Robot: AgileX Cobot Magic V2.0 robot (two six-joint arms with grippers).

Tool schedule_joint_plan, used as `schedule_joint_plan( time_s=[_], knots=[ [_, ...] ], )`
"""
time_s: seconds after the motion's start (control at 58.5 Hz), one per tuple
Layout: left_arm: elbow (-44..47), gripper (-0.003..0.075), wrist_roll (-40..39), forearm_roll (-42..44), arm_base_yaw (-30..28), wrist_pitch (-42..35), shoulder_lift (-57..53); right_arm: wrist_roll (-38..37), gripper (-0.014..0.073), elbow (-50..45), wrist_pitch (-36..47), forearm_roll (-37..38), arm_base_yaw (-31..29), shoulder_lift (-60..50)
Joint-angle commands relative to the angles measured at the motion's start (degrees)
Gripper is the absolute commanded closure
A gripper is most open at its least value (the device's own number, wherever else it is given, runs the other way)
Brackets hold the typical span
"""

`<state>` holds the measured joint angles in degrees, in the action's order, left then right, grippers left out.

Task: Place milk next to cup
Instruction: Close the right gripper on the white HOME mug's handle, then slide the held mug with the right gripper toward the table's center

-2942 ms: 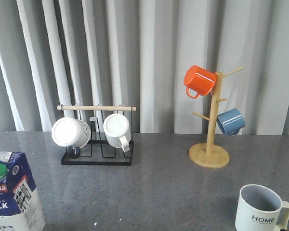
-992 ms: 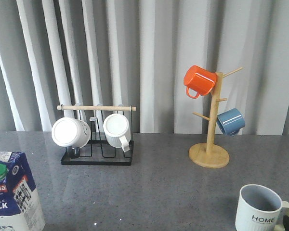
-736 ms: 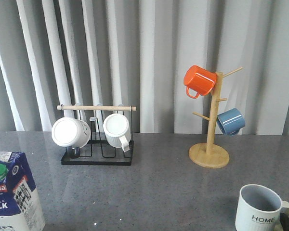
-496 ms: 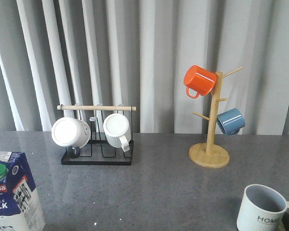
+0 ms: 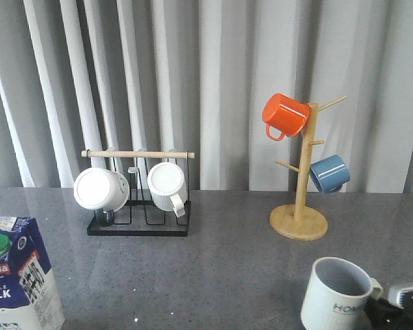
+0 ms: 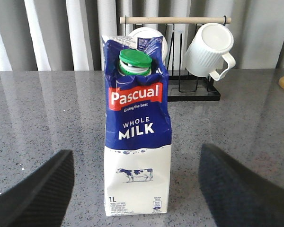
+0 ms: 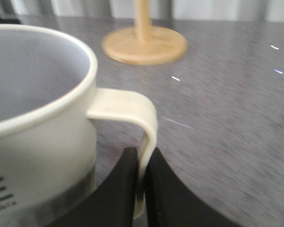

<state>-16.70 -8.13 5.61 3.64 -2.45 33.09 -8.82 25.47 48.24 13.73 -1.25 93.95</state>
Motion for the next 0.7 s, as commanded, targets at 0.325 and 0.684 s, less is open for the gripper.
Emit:
schedule_joint_plan(
  time_s=[0.325, 0.684],
  knots=[
    [-2.02, 0.0182, -0.62, -0.39, 0.34, -4.24, 0.39, 13.2, 0.0596, 11.13, -1.28, -32.03, 25.35, 0.24],
    [-2.02, 0.0182, -0.62, -0.39, 0.34, -4.24, 0.39, 19.62, 0.0595, 11.27, 1.51, -42.26, 31.94, 7.56]
  ],
)
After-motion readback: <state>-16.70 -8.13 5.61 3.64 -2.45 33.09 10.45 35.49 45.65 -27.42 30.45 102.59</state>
